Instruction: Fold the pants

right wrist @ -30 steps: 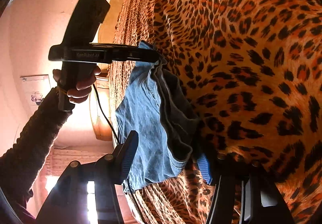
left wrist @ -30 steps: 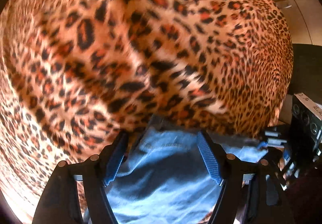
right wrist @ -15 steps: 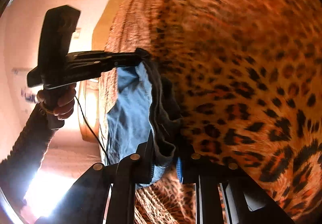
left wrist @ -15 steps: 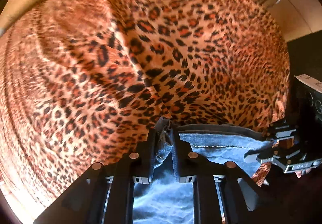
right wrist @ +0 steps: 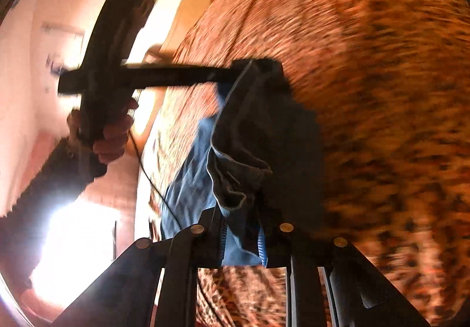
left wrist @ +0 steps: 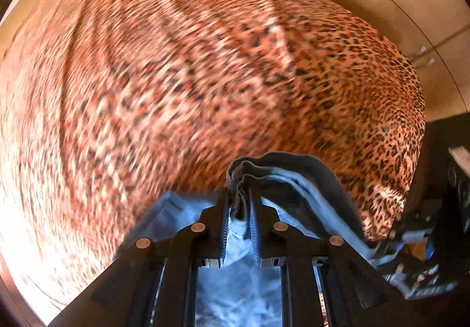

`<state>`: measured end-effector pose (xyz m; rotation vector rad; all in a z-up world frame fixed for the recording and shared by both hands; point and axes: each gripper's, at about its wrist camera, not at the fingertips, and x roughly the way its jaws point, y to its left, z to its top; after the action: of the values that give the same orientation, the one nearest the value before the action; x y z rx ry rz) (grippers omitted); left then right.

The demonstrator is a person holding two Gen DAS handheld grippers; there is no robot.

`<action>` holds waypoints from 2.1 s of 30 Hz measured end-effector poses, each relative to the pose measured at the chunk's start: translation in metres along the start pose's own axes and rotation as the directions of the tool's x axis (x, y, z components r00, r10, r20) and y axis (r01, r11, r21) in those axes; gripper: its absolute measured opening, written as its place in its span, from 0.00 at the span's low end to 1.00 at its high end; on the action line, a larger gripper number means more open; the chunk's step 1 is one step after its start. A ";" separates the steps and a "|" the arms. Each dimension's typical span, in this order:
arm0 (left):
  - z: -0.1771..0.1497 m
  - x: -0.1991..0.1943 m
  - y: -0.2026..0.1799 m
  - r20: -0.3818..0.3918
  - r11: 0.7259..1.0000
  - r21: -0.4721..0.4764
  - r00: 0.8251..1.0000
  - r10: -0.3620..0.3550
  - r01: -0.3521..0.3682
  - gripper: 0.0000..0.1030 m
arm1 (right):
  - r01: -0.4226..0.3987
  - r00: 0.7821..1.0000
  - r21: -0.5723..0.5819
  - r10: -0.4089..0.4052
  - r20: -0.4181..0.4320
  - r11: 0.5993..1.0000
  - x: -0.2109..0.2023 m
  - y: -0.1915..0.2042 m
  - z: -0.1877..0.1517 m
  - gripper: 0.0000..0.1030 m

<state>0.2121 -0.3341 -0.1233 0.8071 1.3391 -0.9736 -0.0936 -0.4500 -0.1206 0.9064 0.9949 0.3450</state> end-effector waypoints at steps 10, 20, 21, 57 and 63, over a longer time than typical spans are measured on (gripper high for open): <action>-0.137 0.009 0.083 -0.068 0.954 -0.299 0.998 -0.020 -0.001 0.13 | -0.036 0.950 -0.104 0.002 -0.312 0.994 0.117 0.047 -0.052 0.20; -0.277 -0.027 0.130 0.088 0.744 -0.650 0.988 -0.127 0.153 0.19 | 0.033 0.923 -0.251 -0.126 -0.363 0.967 0.063 0.096 -0.020 0.36; -0.292 -0.034 0.125 0.118 0.715 -0.677 0.985 -0.129 0.175 0.30 | 0.021 0.931 -0.262 -0.114 -0.347 0.965 0.052 0.102 -0.009 0.38; -0.394 -0.010 -0.008 0.217 -0.263 -0.932 0.965 0.146 0.249 0.16 | -0.191 0.773 -0.680 -0.318 -0.549 0.708 0.220 0.149 0.134 0.67; -0.352 0.000 -0.017 0.339 -0.206 -0.913 0.935 0.101 0.353 0.31 | 0.036 0.756 -0.698 -0.477 -0.449 0.715 0.226 0.082 0.154 0.68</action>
<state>0.0538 -0.0209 -0.1531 -0.8385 1.4029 0.1660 0.1661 -0.3353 -0.1491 -0.0476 1.4499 0.7075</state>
